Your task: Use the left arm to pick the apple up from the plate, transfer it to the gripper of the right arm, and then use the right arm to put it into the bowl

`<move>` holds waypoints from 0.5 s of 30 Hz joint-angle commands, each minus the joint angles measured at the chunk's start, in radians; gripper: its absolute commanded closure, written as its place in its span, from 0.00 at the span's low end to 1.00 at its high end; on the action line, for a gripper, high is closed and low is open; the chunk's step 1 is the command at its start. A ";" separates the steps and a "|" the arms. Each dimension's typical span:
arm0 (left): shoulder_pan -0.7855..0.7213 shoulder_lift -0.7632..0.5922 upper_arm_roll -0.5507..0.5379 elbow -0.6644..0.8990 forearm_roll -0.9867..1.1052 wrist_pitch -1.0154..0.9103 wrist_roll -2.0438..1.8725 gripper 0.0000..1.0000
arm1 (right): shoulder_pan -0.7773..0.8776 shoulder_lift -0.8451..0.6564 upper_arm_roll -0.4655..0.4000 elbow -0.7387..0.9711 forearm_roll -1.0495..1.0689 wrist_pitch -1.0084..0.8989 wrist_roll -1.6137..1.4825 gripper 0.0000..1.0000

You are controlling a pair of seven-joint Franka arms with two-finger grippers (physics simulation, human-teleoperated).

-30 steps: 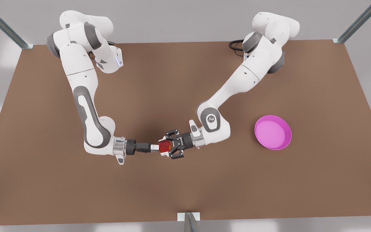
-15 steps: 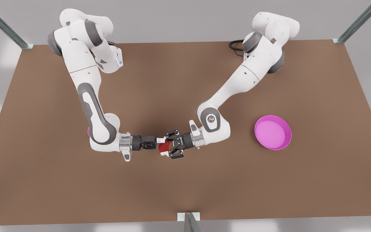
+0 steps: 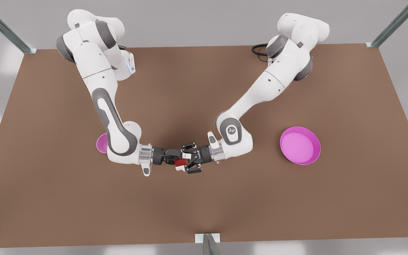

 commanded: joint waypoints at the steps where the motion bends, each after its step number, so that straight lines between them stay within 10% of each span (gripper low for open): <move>1: 0.000 -0.002 -0.001 0.000 0.006 -0.005 -0.002 0.33 | 0.001 -0.001 0.000 0.000 0.000 0.027 -0.038 0.37; 2: 0.000 -0.002 -0.001 0.000 0.006 -0.005 -0.003 0.27 | 0.004 -0.001 0.000 0.000 0.000 0.038 -0.038 0.38; 3: 0.001 -0.002 -0.001 0.000 0.005 -0.005 -0.009 0.00 | 0.002 -0.001 0.000 0.000 0.000 0.038 -0.037 0.38; 10: 0.026 -0.010 0.007 -0.031 0.014 -0.010 -0.011 0.00 | -0.007 -0.001 0.000 0.000 -0.009 0.030 -0.040 0.38; 15: 0.302 -0.197 -0.178 -0.420 0.017 -0.014 -0.017 0.01 | -0.064 -0.039 -0.001 -0.049 -0.098 -0.002 -0.041 0.38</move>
